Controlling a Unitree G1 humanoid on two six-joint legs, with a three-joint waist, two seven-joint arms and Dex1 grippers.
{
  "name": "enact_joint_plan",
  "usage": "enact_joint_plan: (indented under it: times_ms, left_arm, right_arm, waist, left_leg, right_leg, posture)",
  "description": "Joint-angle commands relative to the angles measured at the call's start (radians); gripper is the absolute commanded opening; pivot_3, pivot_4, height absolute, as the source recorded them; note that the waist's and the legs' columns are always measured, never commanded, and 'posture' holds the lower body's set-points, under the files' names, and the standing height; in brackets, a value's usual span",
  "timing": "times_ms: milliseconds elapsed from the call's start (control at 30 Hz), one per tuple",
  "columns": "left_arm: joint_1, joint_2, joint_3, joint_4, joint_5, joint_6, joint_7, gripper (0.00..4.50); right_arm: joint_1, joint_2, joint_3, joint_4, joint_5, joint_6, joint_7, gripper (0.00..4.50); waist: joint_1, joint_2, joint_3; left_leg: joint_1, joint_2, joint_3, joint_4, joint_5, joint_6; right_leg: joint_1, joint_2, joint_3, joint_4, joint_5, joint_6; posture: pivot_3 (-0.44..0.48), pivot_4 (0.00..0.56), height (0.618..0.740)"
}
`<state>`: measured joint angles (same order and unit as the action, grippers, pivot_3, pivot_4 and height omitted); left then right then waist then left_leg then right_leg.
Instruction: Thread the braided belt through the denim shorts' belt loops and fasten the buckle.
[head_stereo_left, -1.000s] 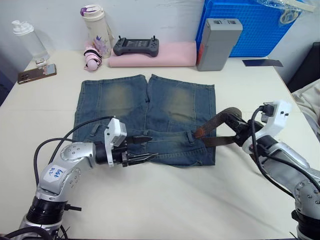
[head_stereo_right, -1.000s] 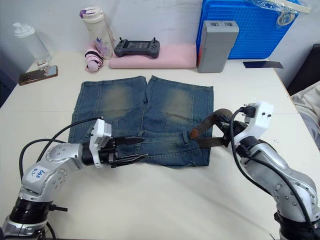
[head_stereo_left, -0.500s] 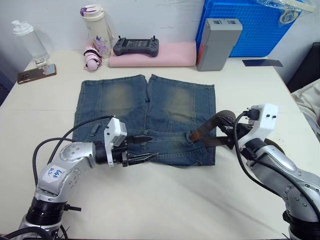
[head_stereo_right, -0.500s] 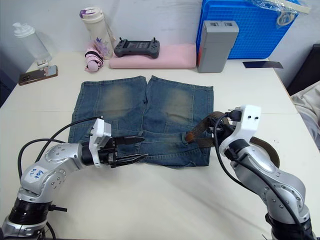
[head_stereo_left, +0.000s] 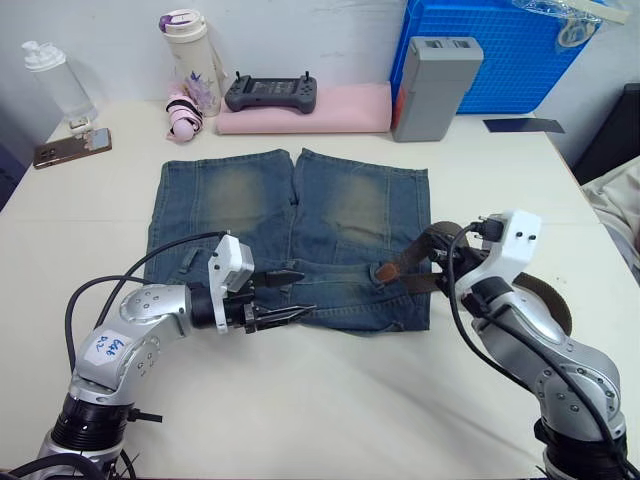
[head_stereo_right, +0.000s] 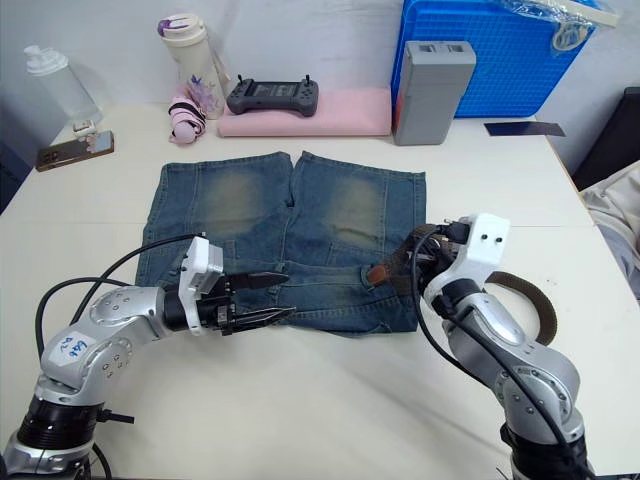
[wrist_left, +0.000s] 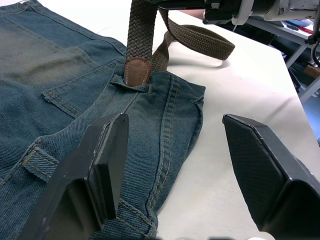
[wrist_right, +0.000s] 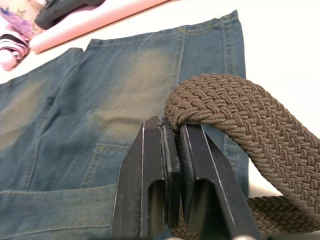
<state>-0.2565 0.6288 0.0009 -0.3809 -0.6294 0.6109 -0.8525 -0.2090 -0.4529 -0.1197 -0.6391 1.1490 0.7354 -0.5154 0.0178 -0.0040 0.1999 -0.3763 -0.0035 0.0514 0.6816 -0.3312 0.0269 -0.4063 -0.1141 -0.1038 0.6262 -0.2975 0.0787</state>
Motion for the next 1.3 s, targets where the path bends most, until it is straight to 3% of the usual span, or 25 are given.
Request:
enact_joint_plan:
  times_ms: [33,200,367,500,633,767,1033,1300]
  left_arm:
    - [0.004,-0.004,0.021,-0.039,-0.021,-0.005,-0.001,3.29]
    - [-0.068,-0.027,-0.008,0.017,0.026,-0.053,-0.007,3.29]
    - [-0.209,-0.05,-0.133,0.182,0.211,-0.255,-0.085,3.29]
    - [-0.308,-0.087,-0.252,0.383,0.411,-0.551,-0.146,3.29]
    - [-0.446,-0.158,-0.341,0.667,0.614,-0.943,-0.114,3.29]
    - [-0.524,-0.208,-0.333,0.834,0.66,-1.131,-0.079,3.29]
    - [-0.504,-0.181,-0.284,0.843,0.631,-1.204,-0.088,3.29]
    - [-0.373,-0.121,-0.212,0.647,0.559,-1.089,-0.092,3.29]
  right_arm:
    - [-0.013,0.004,-0.033,-0.03,0.004,0.008,-0.009,0.0]
    - [-0.003,-0.008,-0.038,-0.065,0.048,0.04,-0.022,0.0]
    - [0.017,-0.039,-0.088,-0.066,0.106,0.054,-0.029,0.0]
    - [0.027,-0.071,-0.118,-0.052,0.126,0.057,-0.022,0.0]
    - [0.023,-0.078,-0.122,-0.056,0.142,0.053,-0.035,0.0]
    - [0.018,-0.071,-0.108,-0.073,0.149,0.049,-0.062,0.0]
    - [0.004,-0.058,-0.08,-0.106,0.134,0.045,-0.143,0.0]
    - [-0.049,-0.078,-0.081,-0.118,0.163,0.056,-0.231,0.0]
  waist:
    - [0.0,0.0,0.0]
    - [0.002,0.0,0.0]
    - [0.006,0.0,0.0]
    - [0.005,0.0,0.0]
    - [0.007,0.0,0.0]
    - [0.005,0.0,0.0]
    - [0.004,0.0,0.0]
    - [0.003,0.0,0.0]
  left_leg:
    - [0.0,0.0,0.0,0.0,0.0,0.0]
    - [0.0,0.0,0.0,0.0,0.0,0.0]
    - [0.0,0.0,0.001,0.0,0.0,0.0]
    - [-0.002,-0.001,0.003,0.0,-0.001,0.001]
    - [-0.003,-0.001,0.004,0.0,0.0,0.002]
    - [-0.004,0.0,0.004,0.0,0.0,0.002]
    - [-0.009,0.0,0.002,0.003,0.0,0.003]
    - [-0.01,0.0,0.001,0.003,0.0,0.003]
  right_leg:
    - [0.0,0.0,0.0,0.0,0.0,0.0]
    - [0.0,0.0,0.0,0.0,0.0,0.0]
    - [0.0,0.0,0.0,0.0,0.0,0.0]
    - [-0.002,0.001,0.0,0.0,0.0,0.0]
    - [-0.003,0.001,0.0,0.001,0.0,0.0]
    - [-0.005,0.001,0.001,0.001,0.0,0.001]
    - [-0.008,0.0,-0.001,0.0,0.001,0.001]
    - [-0.008,0.0,-0.001,0.0,0.001,0.002]
  posture:
    - [0.0,0.15,0.712]
    - [0.0,0.15,0.712]
    - [0.0,0.15,0.712]
    - [0.0,0.15,0.712]
    - [0.0,0.15,0.712]
    - [0.0,0.15,0.712]
    - [0.0,0.15,0.712]
    - [0.0,0.15,0.712]
